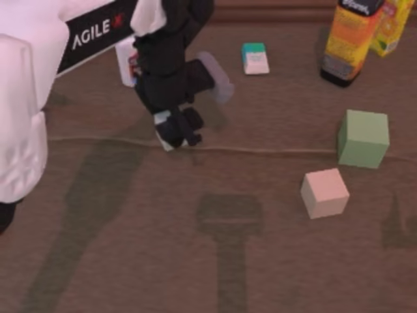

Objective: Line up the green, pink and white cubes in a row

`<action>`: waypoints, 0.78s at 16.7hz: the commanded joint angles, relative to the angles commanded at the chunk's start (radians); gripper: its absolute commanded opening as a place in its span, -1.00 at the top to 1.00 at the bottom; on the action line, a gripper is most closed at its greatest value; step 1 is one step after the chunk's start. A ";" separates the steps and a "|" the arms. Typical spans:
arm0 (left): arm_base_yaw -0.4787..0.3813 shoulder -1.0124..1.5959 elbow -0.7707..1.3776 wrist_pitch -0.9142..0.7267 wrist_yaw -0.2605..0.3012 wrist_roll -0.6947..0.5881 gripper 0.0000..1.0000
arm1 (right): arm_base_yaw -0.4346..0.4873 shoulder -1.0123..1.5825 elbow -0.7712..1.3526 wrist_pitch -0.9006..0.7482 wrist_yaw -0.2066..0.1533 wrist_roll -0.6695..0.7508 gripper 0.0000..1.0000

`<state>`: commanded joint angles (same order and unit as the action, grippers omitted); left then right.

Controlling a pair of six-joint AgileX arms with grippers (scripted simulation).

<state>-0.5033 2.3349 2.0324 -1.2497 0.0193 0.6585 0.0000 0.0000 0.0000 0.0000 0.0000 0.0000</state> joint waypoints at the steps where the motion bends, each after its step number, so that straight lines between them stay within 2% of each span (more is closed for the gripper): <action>1: -0.031 0.002 0.010 -0.006 0.000 -0.002 1.00 | 0.000 0.000 0.000 0.000 0.000 0.000 -1.00; 9: -0.383 0.021 0.101 -0.079 -0.005 -0.012 1.00 | 0.000 0.000 0.000 0.000 0.000 0.000 -1.00; 11: -0.423 0.020 0.111 -0.086 -0.006 -0.014 1.00 | 0.000 0.000 0.000 0.000 0.000 0.000 -1.00; 13: -0.428 0.020 0.112 -0.087 -0.006 -0.014 1.00 | 0.000 0.000 0.000 0.000 0.000 0.000 -1.00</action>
<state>-0.9309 2.3546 2.1448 -1.3365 0.0133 0.6447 0.0000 0.0000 0.0000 0.0000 0.0000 0.0000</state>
